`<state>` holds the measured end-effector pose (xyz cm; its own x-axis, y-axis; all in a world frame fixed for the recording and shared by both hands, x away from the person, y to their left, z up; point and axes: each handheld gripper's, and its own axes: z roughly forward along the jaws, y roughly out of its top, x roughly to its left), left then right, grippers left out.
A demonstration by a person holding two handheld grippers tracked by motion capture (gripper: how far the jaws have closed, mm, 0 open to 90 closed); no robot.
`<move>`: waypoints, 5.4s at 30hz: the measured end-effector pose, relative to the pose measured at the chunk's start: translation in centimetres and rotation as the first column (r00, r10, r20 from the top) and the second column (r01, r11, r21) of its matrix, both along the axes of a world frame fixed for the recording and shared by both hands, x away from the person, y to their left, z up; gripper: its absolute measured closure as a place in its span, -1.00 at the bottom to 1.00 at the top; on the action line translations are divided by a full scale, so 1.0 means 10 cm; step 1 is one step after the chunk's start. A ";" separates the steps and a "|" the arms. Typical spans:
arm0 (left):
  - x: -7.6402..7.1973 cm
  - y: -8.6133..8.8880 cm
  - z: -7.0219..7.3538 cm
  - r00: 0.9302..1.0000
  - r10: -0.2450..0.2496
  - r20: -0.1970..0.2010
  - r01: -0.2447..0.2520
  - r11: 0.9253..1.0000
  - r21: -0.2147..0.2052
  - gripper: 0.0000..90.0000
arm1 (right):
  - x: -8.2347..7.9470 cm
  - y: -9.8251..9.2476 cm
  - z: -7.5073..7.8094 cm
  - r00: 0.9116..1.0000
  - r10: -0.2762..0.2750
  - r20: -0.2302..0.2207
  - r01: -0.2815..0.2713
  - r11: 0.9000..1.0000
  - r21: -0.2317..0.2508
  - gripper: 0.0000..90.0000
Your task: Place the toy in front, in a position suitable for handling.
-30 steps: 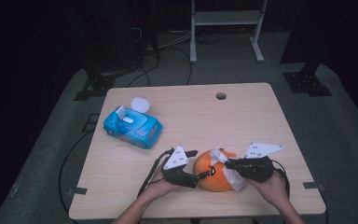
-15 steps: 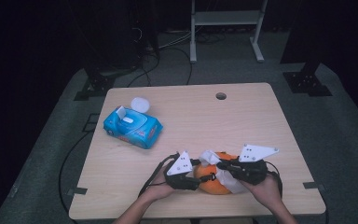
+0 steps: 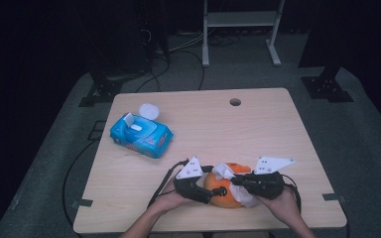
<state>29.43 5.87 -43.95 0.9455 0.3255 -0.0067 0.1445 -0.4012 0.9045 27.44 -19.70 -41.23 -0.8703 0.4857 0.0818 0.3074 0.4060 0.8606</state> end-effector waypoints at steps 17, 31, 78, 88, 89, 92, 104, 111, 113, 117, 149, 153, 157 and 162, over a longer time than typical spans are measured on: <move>-0.04 -0.04 0.03 1.000 -0.013 0.025 0.013 1.000 -0.009 -0.50 | 0.02 -0.18 0.01 0.997 -0.077 0.021 0.077 0.997 0.011 0.91; -0.03 0.01 0.01 0.998 -0.018 0.068 0.016 0.999 0.032 -0.14 | 0.10 -0.21 -0.01 0.992 -0.121 0.018 0.121 0.993 0.002 0.92; 0.25 0.33 -0.11 0.993 0.097 -0.070 -0.099 0.995 -0.021 -0.02 | 0.14 -0.32 -0.15 0.992 -0.117 -0.054 0.117 0.993 -0.008 0.91; 0.24 0.32 -0.11 0.993 0.099 -0.067 -0.101 0.995 -0.024 -0.01 | 0.10 -0.32 -0.16 0.994 -0.088 -0.066 0.086 0.996 -0.031 0.91; 0.24 0.32 -0.10 0.993 0.099 -0.066 -0.100 0.995 -0.021 -0.01 | 0.10 -0.32 -0.16 0.994 -0.088 -0.066 0.086 0.996 -0.031 0.91; 0.24 0.31 -0.11 0.993 0.099 -0.068 -0.101 0.995 -0.025 -0.01 | 0.09 -0.32 -0.11 0.995 -0.082 -0.052 0.082 0.997 -0.001 0.91; 0.22 0.27 -0.09 0.994 0.092 -0.057 -0.094 0.995 -0.026 -0.01 | 0.17 -0.24 -0.13 0.996 -0.073 -0.052 0.071 0.997 -0.037 0.91; 0.14 0.21 -0.06 0.999 0.047 -0.013 -0.047 0.999 -0.003 0.00 | 0.16 -0.18 -0.06 0.998 -0.060 -0.013 0.060 0.998 0.000 0.91; 0.14 0.22 -0.04 0.999 0.041 -0.027 -0.041 0.999 -0.014 -0.06 | 0.17 -0.19 -0.10 0.998 -0.051 -0.039 0.051 0.999 -0.011 0.91; 0.16 0.22 0.01 0.996 0.061 -0.066 -0.063 0.998 -0.023 -0.56 | 0.08 -0.19 -0.18 0.998 0.005 -0.061 -0.007 0.999 -0.037 0.91; 0.14 0.05 -0.04 0.993 0.046 -0.110 -0.047 0.999 -0.005 -0.44 | 0.00 -0.16 -0.13 1.000 -0.007 -0.019 0.006 0.996 -0.091 0.91; 0.06 0.06 0.04 0.998 0.050 0.044 -0.050 0.999 -0.012 -0.06 | 0.00 -0.16 0.05 0.999 -0.032 0.042 0.033 0.999 -0.036 0.92; -0.08 -0.03 0.08 0.977 0.016 0.215 -0.014 1.000 -0.007 -0.02 | -0.04 -0.09 0.26 0.989 -0.043 0.138 0.038 0.999 0.034 0.92; -0.05 0.03 0.01 0.978 -0.007 0.207 0.004 1.000 0.016 -0.07 | 0.03 -0.14 0.10 0.996 -0.054 0.072 0.055 0.998 -0.015 0.92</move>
